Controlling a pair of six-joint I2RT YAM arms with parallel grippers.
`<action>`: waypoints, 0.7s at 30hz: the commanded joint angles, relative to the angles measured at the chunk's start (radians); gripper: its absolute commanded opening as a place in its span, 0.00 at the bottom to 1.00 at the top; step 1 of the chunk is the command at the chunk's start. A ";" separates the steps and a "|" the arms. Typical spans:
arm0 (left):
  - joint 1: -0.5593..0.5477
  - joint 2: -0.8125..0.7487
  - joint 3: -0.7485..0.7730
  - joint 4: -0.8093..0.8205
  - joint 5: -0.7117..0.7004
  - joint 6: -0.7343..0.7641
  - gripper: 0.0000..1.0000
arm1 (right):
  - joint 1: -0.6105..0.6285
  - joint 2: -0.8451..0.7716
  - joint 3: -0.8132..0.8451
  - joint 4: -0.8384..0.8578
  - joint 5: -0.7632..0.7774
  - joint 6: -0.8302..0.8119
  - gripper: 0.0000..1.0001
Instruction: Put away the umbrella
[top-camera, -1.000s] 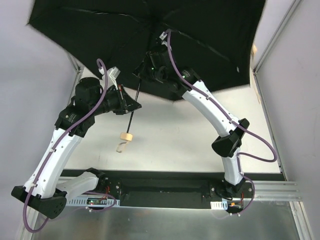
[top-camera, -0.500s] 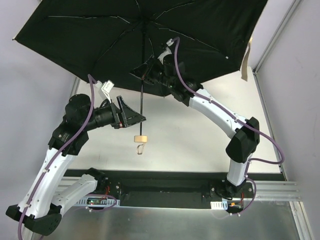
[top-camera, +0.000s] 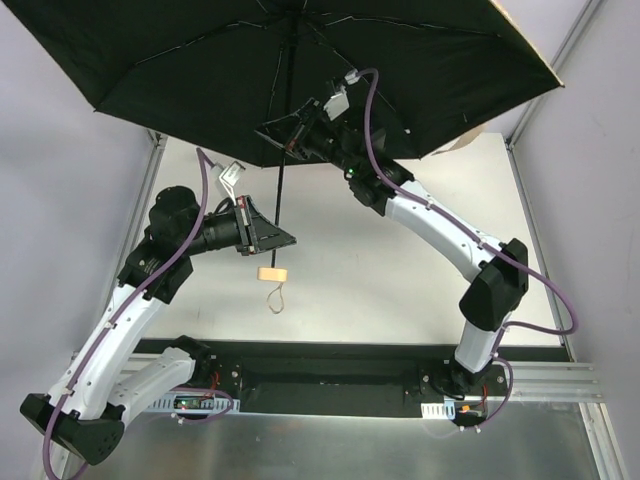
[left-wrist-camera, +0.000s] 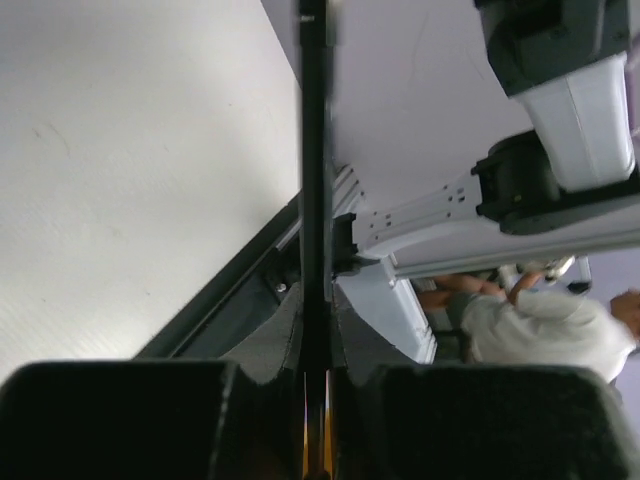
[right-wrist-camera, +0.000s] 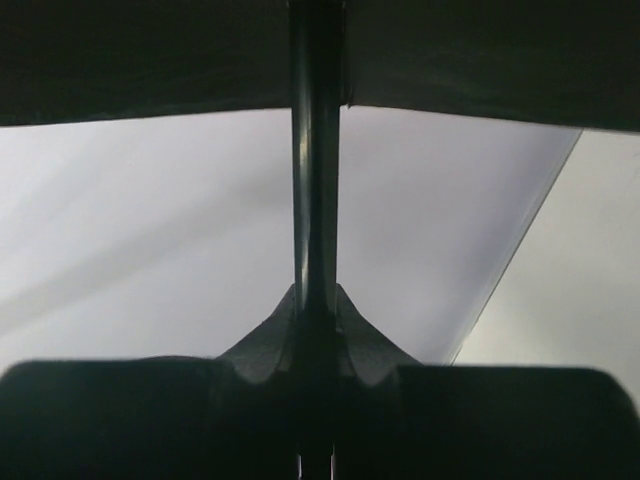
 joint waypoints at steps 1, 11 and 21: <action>0.002 0.007 0.060 0.017 0.014 0.095 0.00 | -0.008 -0.129 -0.016 0.077 -0.012 -0.011 0.00; -0.202 0.033 0.241 -0.258 -0.386 0.305 0.00 | 0.012 0.005 0.484 -0.918 0.515 -0.306 0.73; -0.303 0.065 0.218 -0.276 -0.472 0.294 0.00 | -0.104 0.081 0.640 -1.091 0.605 -0.329 0.92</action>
